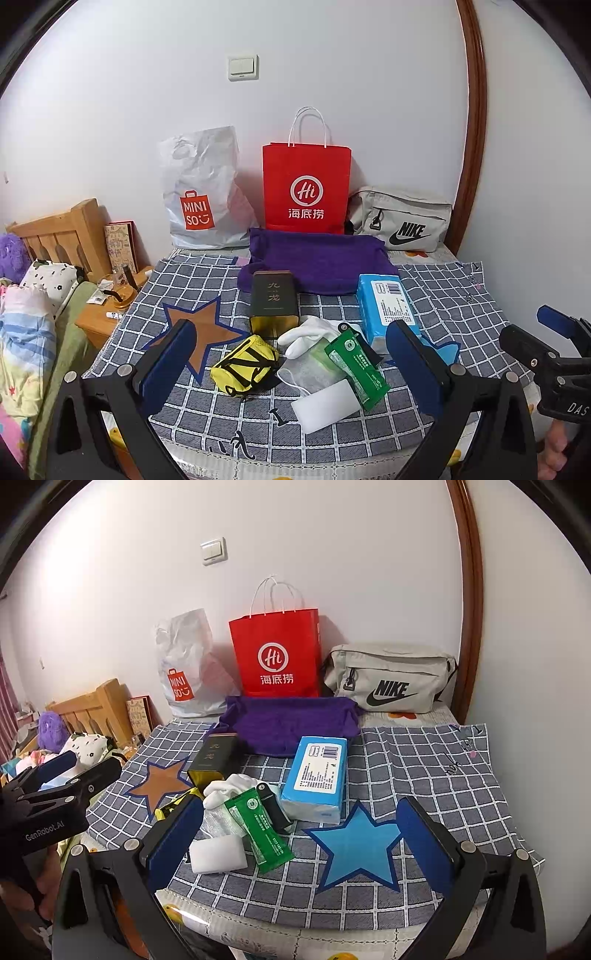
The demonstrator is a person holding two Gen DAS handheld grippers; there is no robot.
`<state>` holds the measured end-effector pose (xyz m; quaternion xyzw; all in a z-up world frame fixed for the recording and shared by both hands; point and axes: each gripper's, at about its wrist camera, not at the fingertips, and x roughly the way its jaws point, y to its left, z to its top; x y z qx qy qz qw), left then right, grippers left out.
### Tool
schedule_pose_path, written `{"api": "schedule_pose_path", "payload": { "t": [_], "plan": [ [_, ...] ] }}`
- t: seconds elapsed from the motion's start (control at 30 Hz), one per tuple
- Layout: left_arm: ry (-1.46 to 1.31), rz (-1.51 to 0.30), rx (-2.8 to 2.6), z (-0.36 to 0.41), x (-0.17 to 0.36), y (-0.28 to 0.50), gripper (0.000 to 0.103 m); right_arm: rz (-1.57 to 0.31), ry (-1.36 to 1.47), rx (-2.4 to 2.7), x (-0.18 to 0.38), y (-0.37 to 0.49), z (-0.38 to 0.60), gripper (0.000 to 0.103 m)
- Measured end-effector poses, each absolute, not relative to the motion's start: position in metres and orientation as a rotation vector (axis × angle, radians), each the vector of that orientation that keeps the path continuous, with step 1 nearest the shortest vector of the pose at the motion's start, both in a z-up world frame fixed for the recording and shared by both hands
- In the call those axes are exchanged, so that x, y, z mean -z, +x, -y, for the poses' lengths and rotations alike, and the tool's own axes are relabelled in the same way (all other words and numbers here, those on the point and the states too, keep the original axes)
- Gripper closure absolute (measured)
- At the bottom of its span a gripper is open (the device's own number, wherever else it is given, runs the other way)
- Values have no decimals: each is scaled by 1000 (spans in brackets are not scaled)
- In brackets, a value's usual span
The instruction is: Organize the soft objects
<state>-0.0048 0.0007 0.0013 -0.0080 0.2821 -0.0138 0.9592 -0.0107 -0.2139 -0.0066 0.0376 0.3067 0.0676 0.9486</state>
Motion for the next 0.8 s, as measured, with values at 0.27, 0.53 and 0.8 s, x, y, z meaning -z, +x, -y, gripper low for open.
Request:
{"api": "schedule_pose_path", "payload": {
  "t": [0.27,0.53,0.8],
  "plan": [
    [-18,-569,21,0,-2,-6,0,-615,84,-138,6,-15,216,0],
    [-17,-567,21,0,-2,-6,0,-611,86,-140,5,-17,217,0],
    [-15,-565,19,-1,-2,-7,0,-610,88,-141,5,-17,216,0]
  ]
}}
